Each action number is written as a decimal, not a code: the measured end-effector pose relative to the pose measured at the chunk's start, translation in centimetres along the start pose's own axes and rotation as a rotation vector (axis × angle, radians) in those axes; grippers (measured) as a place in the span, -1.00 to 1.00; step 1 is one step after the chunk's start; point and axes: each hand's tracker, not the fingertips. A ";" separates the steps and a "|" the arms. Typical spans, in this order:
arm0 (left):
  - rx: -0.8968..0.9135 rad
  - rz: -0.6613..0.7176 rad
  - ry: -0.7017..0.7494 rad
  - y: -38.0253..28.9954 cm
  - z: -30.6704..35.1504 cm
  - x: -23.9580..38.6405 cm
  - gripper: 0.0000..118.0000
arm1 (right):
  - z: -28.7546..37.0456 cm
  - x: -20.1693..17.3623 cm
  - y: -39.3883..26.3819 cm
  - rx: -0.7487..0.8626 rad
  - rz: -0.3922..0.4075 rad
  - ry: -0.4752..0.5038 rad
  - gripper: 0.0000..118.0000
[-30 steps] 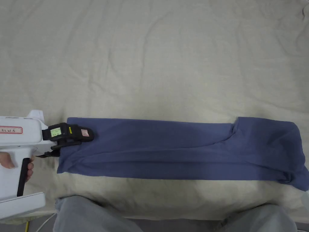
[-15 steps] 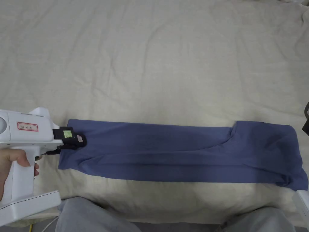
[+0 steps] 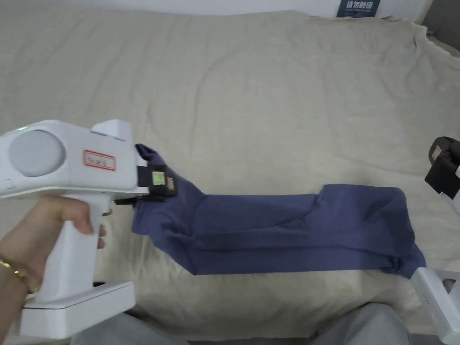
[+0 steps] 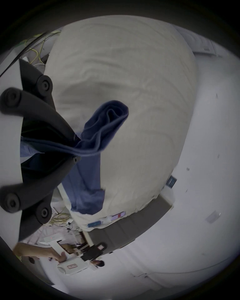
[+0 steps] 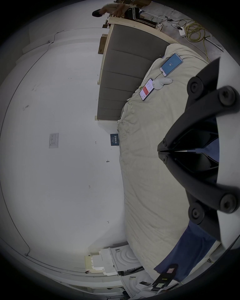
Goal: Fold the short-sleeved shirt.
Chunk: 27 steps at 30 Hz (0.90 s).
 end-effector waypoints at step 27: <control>-0.157 -0.059 -0.081 -1.2 -19.6 11.4 0.97 | 1.1 4.6 -1.1 -0.022 -0.045 -0.049 -1.00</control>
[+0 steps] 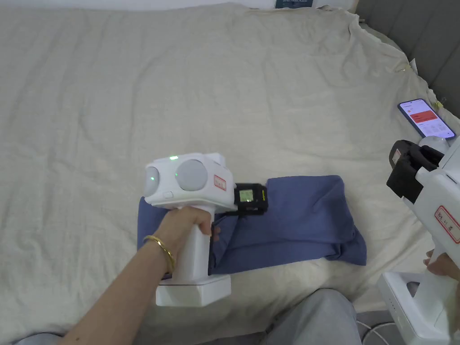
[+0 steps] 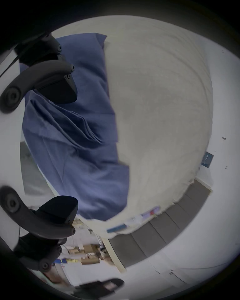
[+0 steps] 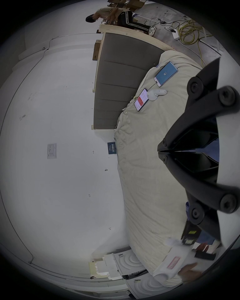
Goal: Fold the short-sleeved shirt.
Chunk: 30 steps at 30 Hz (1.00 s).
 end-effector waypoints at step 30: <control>0.195 -0.286 0.284 -10.6 -3.6 2.1 -1.00 | 0.0 1.1 -0.6 -0.021 -0.023 -0.011 -1.00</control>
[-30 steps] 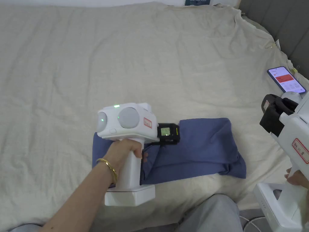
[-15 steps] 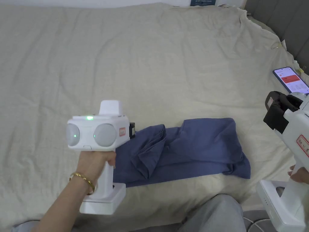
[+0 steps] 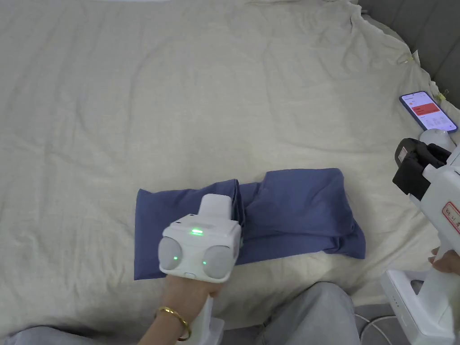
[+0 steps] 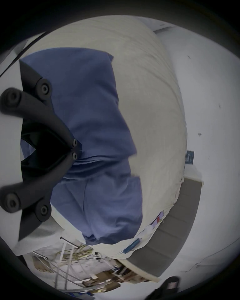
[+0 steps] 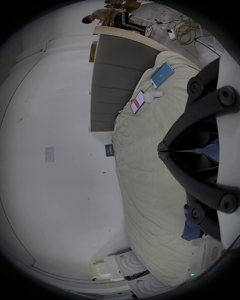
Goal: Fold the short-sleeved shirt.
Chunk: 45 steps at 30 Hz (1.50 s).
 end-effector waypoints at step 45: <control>-0.188 0.660 -0.592 0.7 3.8 -26.3 1.00 | -0.2 -4.0 1.2 0.007 0.041 0.036 -1.00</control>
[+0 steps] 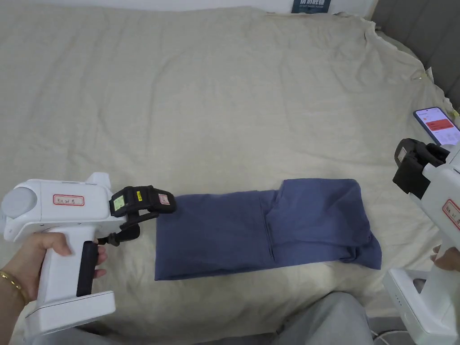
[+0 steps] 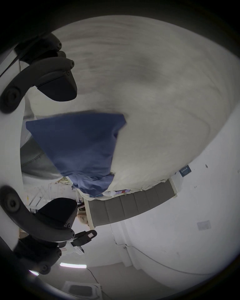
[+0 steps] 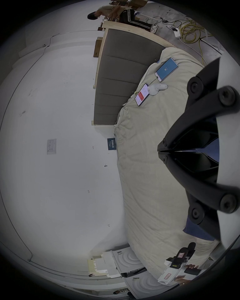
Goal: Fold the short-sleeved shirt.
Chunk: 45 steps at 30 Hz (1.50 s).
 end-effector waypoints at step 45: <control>0.067 -0.074 0.540 2.0 8.0 4.4 -0.89 | -1.9 -1.3 -0.7 -0.055 -0.012 0.051 -1.00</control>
